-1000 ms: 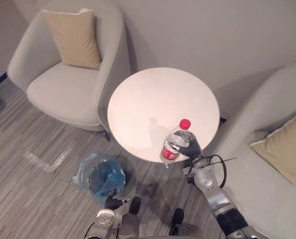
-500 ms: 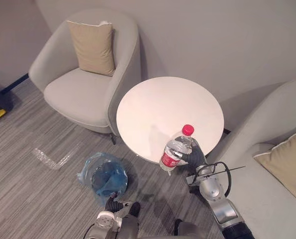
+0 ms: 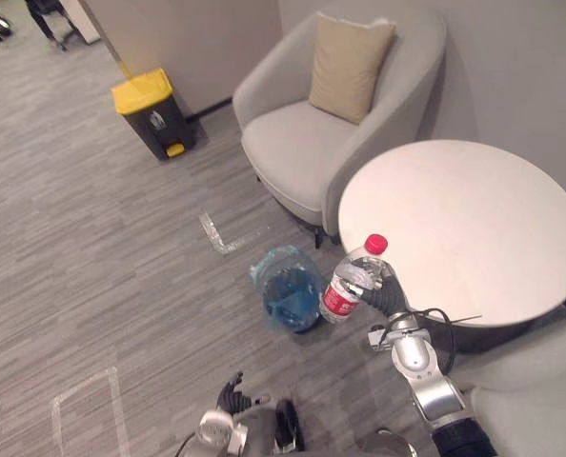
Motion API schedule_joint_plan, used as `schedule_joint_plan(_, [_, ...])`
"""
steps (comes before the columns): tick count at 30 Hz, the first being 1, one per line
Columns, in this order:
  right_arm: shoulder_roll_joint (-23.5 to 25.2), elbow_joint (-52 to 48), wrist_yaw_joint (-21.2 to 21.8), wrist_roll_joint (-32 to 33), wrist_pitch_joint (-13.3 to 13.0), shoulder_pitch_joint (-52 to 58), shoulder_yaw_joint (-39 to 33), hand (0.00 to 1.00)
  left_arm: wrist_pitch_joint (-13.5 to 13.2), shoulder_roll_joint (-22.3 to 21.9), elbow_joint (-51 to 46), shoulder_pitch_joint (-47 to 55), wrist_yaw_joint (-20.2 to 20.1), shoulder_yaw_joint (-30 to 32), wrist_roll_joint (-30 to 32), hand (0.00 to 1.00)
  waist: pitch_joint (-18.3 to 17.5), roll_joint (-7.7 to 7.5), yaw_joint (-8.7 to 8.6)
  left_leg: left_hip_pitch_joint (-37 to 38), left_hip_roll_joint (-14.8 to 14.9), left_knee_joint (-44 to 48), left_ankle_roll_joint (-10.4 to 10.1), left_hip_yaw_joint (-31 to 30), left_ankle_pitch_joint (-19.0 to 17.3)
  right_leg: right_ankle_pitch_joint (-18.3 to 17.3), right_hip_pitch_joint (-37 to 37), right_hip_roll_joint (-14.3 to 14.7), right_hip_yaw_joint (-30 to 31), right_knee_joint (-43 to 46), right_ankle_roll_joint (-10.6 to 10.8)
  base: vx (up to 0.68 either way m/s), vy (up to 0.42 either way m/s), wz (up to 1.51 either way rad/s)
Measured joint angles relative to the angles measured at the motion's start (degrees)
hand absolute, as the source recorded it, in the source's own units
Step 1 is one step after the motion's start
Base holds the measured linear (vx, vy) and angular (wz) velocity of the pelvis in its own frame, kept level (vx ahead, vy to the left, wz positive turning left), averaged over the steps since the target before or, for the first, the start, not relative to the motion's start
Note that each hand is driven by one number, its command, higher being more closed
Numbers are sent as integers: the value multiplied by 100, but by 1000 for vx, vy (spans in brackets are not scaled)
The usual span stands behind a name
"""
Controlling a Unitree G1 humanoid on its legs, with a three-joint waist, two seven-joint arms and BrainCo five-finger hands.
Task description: Gather rubbish on tea table into small bin, then transfer packed bag to large trash can.
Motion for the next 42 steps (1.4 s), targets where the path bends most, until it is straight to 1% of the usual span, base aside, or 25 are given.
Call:
schedule_joint_plan(3, [152, 243, -7, -17, 10, -57, 47, 100, -10, 15, -9, -14, 3, -11, 123, 0, 21, -55, 45, 169, -204, -149, 23, -67, 6, 208, 268, -37, 107, -319, 97, 49, 109, 21])
schedule_joint_plan(6, [252, 277, -5, -17, 9, -62, 211, 100, -10, 90, 0, -11, 6, 9, 178, 0, 25, -68, 70, 228, -300, -211, 90, -49, -66, 217, 284, -82, 262, -343, 127, 48, 77, -2])
schedule_joint_plan(9, [279, 429, 9, -25, 17, -68, 302, 100, -18, 125, -47, -18, 5, 60, 224, 0, 94, -183, 87, 121, -318, 375, 150, -20, -546, -131, 263, -265, 323, 88, 302, 64, 53, -4])
schedule_joint_plan(11, [257, 454, 55, -29, 22, -62, 324, 100, -26, 170, -48, -44, 16, 56, 220, 0, 121, -230, 85, 37, -300, 911, 135, -20, -905, -343, 249, -388, 393, 512, 240, 101, 49, -1])
schedule_joint_plan(12, [250, 447, 59, -29, 21, -72, 340, 100, -23, 207, -48, -55, 25, 51, 219, 0, 119, -236, 79, 7, -296, 1120, 179, -54, -1081, -403, 186, -422, 486, 826, 118, 151, 54, 6])
schedule_joint_plan(13, [205, 452, 65, -30, 35, -63, 375, 100, -18, 221, -39, -54, 51, 52, 215, 0, 126, -235, 26, 49, -280, 1160, 274, -155, -1194, -296, -146, -426, 825, 1567, -157, 182, 66, 14])
schedule_joint_plan(14, [186, 455, 71, -32, 53, -55, 378, 100, -11, 231, -29, -53, 57, 53, 215, 0, 137, -222, 1, 100, -270, 1129, 294, -244, -1201, -294, -349, -398, 960, 1905, -343, 157, 36, 39])
schedule_joint_plan(16, [172, 550, 85, -47, 55, -32, 426, 100, 13, 295, 35, -56, 77, 126, 201, 0, 154, -280, -36, 385, -172, 918, 296, -477, -1164, -563, -662, 59, 1195, 2021, -272, 203, -29, 45])
schedule_joint_plan(18, [199, 638, 95, -48, 52, -88, 465, 100, 35, 290, 91, -65, 139, 134, 204, 0, 150, -329, -24, 648, -163, 741, 230, -543, -1122, -555, -858, 316, 1181, 1797, -278, 287, -75, 34])
schedule_joint_plan(19, [198, 643, 108, -48, 51, -86, 477, 100, 41, 289, 142, -64, 155, 139, 203, 0, 145, -322, -26, 806, -171, 622, 202, -600, -1116, -459, -941, 502, 1169, 1487, -349, 273, -71, 39])
schedule_joint_plan(20, [196, 641, 112, -48, 51, -86, 474, 100, 43, 289, 157, -66, 157, 149, 206, 0, 140, -333, -27, 868, -185, 607, 190, -622, -1113, -354, -986, 559, 1157, 1289, -373, 298, -79, 42])
schedule_joint_plan(21, [193, 641, 116, -47, 51, -84, 464, 100, 51, 287, 173, -66, 155, 173, 207, 0, 134, -344, -33, 931, -204, 584, 130, -677, -1136, -72, -1025, 639, 1145, 898, -399, 263, -88, 43])
schedule_joint_plan(22, [175, 643, 117, -46, 52, -72, 456, 100, 70, 278, 183, -66, 157, 179, 216, 0, 135, -311, -52, 963, -201, 599, 65, -786, -1174, 378, -1019, 701, 1150, 686, -517, 399, -132, 54])
schedule_joint_plan(23, [76, 642, 127, -46, 53, -32, 445, 100, 101, 190, 183, -50, 156, 240, 214, 0, 61, -178, -72, 946, -89, 604, -47, -890, -1211, 425, -863, 805, 996, 478, -568, 346, -115, 37])
schedule_joint_plan(25, [7, 624, 142, -46, 53, -44, 442, 100, 107, 174, 187, -46, 154, 286, 218, 0, 19, -79, -13, 955, 30, 635, -131, -865, -1240, 437, -726, 902, 919, 304, -597, 343, -103, 13])
schedule_joint_plan(26, [-12, 624, 147, -46, 53, -23, 419, 100, 108, 168, 187, -44, 150, 287, 219, 0, 20, -77, -14, 941, 91, 849, -247, -780, -1245, 435, -558, 933, 883, 160, -606, 372, -111, 10])
schedule_joint_plan(28, [-72, 618, 147, -35, 55, 44, 400, 100, 101, 149, 169, -46, 135, 289, 220, 0, 23, -84, -7, 762, 236, 1851, -319, -575, -1244, 446, -76, 988, 889, -210, -624, 298, -55, -3])
schedule_joint_plan(29, [-90, 612, 139, -31, 53, 40, 406, 100, 99, 132, 169, -43, 129, 303, 218, 0, 37, -109, 34, 393, 448, 2828, -417, -459, -1379, 452, 231, 987, 971, -414, -633, 221, 14, -28])
schedule_joint_plan(32, [-45, 612, 108, -33, 52, -63, 405, 100, 90, 83, 117, -62, 129, 301, 217, 0, 46, -88, 61, 26, 764, 2800, -506, -468, -1694, 452, 291, 919, 1286, -403, -624, 213, 107, -51])
schedule_joint_plan(33, [-26, 612, 95, -35, 56, -63, 401, 100, 89, 65, 98, -73, 129, 288, 215, 0, 63, -64, 71, -58, 825, 2316, -540, -599, -1621, 431, 292, 862, 1378, -340, -569, 192, 266, -52])
schedule_joint_plan(34, [-31, 611, 87, -36, 57, -40, 401, 100, 92, 44, 79, -53, 129, 260, 218, 0, 57, 19, 71, -31, 901, 1481, -582, -816, -1003, 342, 293, 881, 1459, -215, -423, 157, 263, -47])
schedule_joint_plan(35, [-41, 625, 83, -42, 68, -37, 393, 100, 86, 29, 70, -61, 115, 268, 199, 0, 50, 55, 90, 22, 912, 1355, -792, -985, -820, 219, 322, 898, 1595, -169, -250, 169, 298, -42])
schedule_joint_plan(36, [44, 620, 76, -47, 108, -43, 375, 100, 93, 55, 56, -106, 134, 257, 213, 0, 111, -75, 105, 110, 761, 1379, -766, -957, -807, 190, 351, 769, 1686, -197, -188, 85, 165, -24])
schedule_joint_plan(38, [159, 612, 83, -61, 106, -14, 417, 100, 88, 121, 53, -119, 127, 221, 208, 0, 108, -188, 82, 126, 588, 1356, -756, -940, -812, 210, 385, 625, 1778, -330, -173, 68, 162, -6])
schedule_joint_plan(42, [213, 613, 87, -249, 108, -41, 424, 100, 97, 156, 62, -119, 139, 218, 218, 0, 113, -165, 62, 150, 520, 1227, -657, -874, -810, 270, 280, 574, 1940, -315, -112, 21, 78, -8])
